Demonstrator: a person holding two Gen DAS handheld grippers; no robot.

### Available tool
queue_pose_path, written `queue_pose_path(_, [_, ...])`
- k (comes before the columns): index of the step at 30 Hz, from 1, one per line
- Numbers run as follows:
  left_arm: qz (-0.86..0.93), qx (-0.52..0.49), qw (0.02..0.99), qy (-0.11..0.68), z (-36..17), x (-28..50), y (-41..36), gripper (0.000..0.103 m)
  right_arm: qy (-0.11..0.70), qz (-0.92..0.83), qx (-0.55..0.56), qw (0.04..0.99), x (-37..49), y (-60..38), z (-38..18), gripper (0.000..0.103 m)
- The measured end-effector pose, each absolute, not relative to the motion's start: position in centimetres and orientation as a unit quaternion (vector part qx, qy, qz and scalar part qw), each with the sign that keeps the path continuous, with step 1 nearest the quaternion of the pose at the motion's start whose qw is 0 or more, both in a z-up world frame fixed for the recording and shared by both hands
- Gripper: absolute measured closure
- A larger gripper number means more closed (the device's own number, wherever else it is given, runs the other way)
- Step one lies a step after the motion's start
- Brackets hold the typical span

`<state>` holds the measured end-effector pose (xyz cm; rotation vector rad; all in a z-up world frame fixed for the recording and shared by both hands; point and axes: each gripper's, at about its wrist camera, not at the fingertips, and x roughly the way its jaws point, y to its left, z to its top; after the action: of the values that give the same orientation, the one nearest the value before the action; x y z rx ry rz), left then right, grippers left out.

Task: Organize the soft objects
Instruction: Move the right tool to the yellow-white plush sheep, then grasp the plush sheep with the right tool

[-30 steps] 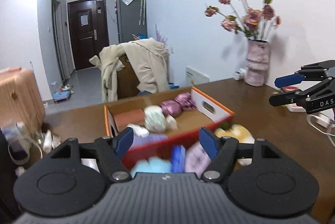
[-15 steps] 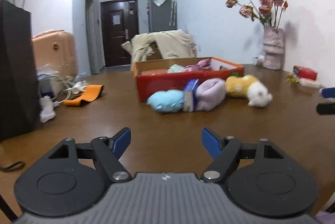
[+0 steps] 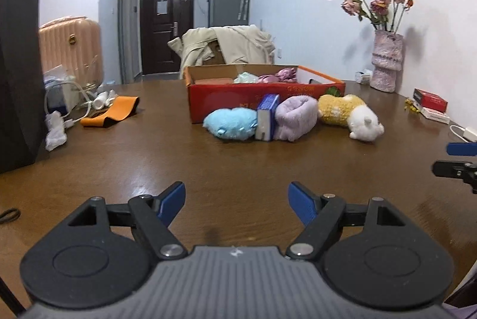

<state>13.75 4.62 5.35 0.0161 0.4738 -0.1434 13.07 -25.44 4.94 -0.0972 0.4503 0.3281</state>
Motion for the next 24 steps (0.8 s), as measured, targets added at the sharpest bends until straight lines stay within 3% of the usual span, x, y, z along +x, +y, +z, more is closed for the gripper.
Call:
queue_pose_path(11, [-0.147,0.026,0.957,0.251,7.4,22.4,0.2,0.025,0.243,0.166,-0.065,0.953,22.8,-22.8,6.4,0.023])
queue_pose_path(15, [-0.180,0.041,0.949,0.256,7.7,25.8,-2.7,0.032,0.262,0.141,-0.078,0.951,26.5,-22.2,5.7,0.026])
queue_pose_path(19, [-0.206,0.050,0.936,0.279,7.9,29.9,-5.5,0.042,0.298,0.127,-0.077,0.943,30.4,-22.2,4.3,0.035])
queue_pose_path(21, [-0.222,0.046,0.930,0.288,8.0,31.9,-6.7,0.043,0.305,0.119,-0.077,0.942,31.8,-22.7,3.8,0.037])
queue_pose_path(23, [-0.224,0.040,0.926,0.300,7.8,33.9,-7.9,0.043,0.321,0.122,-0.067,0.937,32.9,-23.5,3.3,0.049])
queue_pose_path(24, [-0.222,0.040,0.924,0.308,7.6,34.9,-8.5,0.043,0.324,0.126,-0.059,0.936,33.1,-24.0,3.1,0.049])
